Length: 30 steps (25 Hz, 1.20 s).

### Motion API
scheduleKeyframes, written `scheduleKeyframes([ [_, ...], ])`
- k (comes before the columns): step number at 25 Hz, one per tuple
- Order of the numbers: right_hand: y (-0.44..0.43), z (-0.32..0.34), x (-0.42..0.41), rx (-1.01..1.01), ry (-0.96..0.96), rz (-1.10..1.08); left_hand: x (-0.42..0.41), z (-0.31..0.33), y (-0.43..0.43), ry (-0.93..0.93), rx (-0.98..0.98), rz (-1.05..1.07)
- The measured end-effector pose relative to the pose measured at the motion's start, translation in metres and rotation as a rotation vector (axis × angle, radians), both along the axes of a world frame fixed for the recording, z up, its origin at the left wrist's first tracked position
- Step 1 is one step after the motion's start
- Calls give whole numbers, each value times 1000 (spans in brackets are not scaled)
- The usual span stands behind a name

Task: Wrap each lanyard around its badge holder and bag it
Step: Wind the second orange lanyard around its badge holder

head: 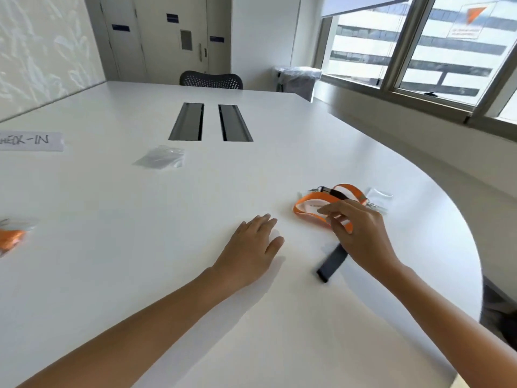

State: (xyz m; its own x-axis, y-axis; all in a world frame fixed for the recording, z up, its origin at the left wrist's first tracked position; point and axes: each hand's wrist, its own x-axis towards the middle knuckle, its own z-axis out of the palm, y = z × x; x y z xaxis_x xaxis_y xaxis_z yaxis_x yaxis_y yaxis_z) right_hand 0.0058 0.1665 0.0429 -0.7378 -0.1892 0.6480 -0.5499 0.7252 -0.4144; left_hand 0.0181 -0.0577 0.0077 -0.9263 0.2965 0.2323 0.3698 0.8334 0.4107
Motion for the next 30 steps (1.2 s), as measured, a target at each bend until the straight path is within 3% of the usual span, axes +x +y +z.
scheduleKeyframes([
  [4,47,-2,-30,-6,-3,-154,-14,-16,11,3,-146,67],
  [7,80,0,-65,94,-97,-325,-15,-20,11,8,-146,77],
  [10,108,8,-107,368,-388,-381,-15,-21,13,27,-143,80],
  [14,130,24,-142,781,-874,-258,-13,-19,12,38,-153,86],
  [17,140,30,-155,925,-849,-221,-15,-20,12,53,-152,80],
  [21,145,32,-159,901,-801,-368,-14,-21,13,47,-155,79],
  [26,143,21,-153,585,-763,-200,-15,-22,12,60,-157,81],
  [30,141,17,-148,618,-822,-278,-15,-23,12,57,-161,84],
])
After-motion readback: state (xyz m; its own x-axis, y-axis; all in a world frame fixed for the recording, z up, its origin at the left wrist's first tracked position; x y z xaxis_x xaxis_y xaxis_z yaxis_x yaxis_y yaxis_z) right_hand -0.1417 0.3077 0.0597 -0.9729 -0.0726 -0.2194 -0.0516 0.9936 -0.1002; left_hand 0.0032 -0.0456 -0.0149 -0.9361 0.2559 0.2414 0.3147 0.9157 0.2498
